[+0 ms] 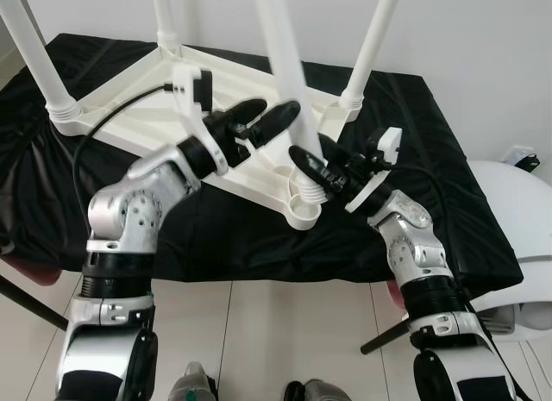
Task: Building children table
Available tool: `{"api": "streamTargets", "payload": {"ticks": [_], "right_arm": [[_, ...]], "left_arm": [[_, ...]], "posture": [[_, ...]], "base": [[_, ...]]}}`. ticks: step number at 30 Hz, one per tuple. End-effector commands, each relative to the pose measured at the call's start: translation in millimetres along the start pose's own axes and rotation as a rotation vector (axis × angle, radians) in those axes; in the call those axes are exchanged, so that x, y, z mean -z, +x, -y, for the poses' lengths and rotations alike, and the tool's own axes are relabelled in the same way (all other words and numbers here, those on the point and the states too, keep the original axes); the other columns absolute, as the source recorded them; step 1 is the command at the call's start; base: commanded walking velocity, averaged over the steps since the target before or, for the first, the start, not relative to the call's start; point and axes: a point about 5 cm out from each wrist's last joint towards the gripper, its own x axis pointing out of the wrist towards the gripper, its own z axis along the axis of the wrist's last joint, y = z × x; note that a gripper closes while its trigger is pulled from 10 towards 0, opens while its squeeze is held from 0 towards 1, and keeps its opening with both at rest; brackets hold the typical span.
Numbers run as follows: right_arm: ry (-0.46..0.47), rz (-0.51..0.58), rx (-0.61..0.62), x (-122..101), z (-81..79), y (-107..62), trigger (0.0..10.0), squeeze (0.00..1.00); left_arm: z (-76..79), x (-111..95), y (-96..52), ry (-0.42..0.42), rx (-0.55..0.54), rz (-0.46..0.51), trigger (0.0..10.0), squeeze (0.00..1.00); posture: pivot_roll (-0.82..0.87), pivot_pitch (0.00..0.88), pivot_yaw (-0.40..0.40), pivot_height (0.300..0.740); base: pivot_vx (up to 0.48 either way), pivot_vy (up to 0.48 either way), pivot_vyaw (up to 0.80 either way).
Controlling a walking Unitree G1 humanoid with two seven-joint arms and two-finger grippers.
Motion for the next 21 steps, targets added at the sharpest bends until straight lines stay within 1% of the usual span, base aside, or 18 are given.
{"api": "streamTargets", "payload": {"ticks": [1, 3, 6, 8, 16, 21], "right_arm": [[-0.008, 0.006, -0.016, -3, -0.3, -2.9, 10.0, 0.00], [-0.008, 0.005, -0.031, -2, -1.5, -3.1, 10.0, 0.00], [-0.011, -0.021, -0.096, -1, -6.5, -5.2, 10.0, 0.00], [-0.013, -0.025, -0.104, -1, -6.9, -5.6, 10.0, 0.00], [-0.030, -0.048, -0.114, 3, -7.1, -8.4, 10.0, 0.00], [-0.041, -0.062, -0.116, 4, -6.1, -10.5, 10.0, 0.00]], "left_arm": [[4.8, 3, 1.5, -0.027, 0.097, -0.010, 10.0, 0.00], [4.1, 2, 2.5, -0.039, 0.101, -0.014, 10.0, 0.00], [-3.0, -7, 7.5, -0.064, 0.094, -0.001, 10.0, 0.00], [-4.4, -9, 8.6, -0.068, 0.091, 0.004, 10.0, 0.00], [0.4, -13, 12.0, -0.097, 0.129, 0.008, 10.0, 0.00], [1.4, -20, 12.3, -0.108, 0.144, 0.021, 10.0, 0.00]], "posture": [[0.06, 0.003, -0.053, 0.740], [0.06, 0.003, -0.053, 0.740], [0.05, 0.000, -0.046, 0.740], [0.05, 0.000, -0.046, 0.740], [0.05, 0.000, -0.042, 0.740], [0.05, 0.000, -0.040, 0.740]], "base": [[0.000, 0.000, 0.00], [0.000, 0.000, 0.00], [0.000, 0.000, 0.00], [0.000, 0.000, 0.00], [0.000, 0.000, 0.00], [0.000, 0.000, 0.00]]}}
